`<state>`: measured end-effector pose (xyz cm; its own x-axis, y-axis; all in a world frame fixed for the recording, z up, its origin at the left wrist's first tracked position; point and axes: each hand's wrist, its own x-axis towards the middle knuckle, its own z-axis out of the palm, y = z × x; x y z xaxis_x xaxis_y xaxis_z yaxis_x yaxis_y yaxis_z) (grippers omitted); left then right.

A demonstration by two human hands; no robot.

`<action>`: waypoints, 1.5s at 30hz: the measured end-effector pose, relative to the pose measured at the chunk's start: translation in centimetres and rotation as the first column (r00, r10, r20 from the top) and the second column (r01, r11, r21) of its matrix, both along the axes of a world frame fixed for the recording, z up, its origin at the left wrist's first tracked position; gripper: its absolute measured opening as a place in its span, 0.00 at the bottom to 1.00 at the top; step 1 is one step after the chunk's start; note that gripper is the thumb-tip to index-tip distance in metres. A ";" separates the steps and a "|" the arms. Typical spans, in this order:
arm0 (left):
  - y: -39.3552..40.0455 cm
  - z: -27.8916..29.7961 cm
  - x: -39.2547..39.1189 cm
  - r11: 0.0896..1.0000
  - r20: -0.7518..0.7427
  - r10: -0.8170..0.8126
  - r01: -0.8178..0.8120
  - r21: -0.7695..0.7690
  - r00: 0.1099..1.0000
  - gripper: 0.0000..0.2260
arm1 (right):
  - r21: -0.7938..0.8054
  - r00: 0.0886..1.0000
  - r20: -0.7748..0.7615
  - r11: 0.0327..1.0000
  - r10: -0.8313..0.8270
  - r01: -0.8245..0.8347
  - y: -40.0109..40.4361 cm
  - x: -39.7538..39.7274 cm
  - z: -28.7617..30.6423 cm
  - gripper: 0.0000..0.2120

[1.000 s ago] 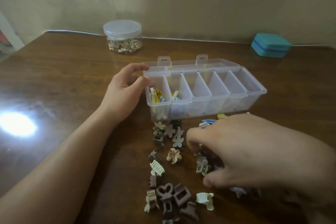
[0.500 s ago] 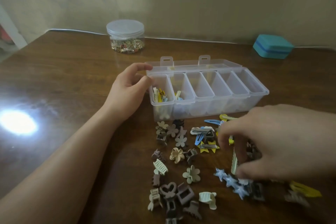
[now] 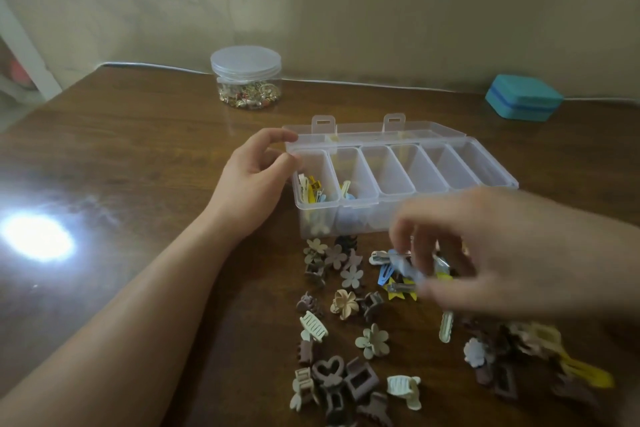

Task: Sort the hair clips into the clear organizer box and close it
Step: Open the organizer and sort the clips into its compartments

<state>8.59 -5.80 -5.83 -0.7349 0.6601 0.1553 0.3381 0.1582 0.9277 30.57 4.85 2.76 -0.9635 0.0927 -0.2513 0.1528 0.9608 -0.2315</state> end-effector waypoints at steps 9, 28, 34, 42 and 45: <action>0.0 0.1 -0.1 1.000 0.020 -0.021 0.021 0.014 1.000 0.13 | -0.185 0.718 -0.625 0.952 -0.305 0.244 1.7 -5.4 -3.2 0.06; 0.1 -0.3 -0.4 0.998 0.017 -0.036 0.035 0.042 0.999 0.13 | 0.239 0.991 -0.008 0.962 -0.132 0.130 0.7 -1.4 -1.4 0.12; 0.1 -0.3 -0.4 0.998 0.009 -0.045 0.044 0.045 0.999 0.13 | 0.209 0.994 -0.087 0.974 -0.074 0.090 -0.3 -2.3 -2.0 0.19; 0.1 -0.4 -0.5 0.998 0.005 -0.054 0.053 0.034 0.999 0.13 | 0.213 0.991 -0.131 0.977 0.016 0.012 0.3 -2.1 -2.5 0.06; 0.1 -0.4 -0.5 0.997 0.004 -0.061 0.060 0.037 0.998 0.13 | -0.017 0.959 -0.268 0.996 -0.093 0.092 0.8 -1.6 -0.9 0.05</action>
<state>8.11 -5.71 -6.20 -0.6947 0.6974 0.1764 0.3411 0.1034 0.9343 29.01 5.62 1.88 -0.9828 0.1843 0.0143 0.1730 0.9441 -0.2805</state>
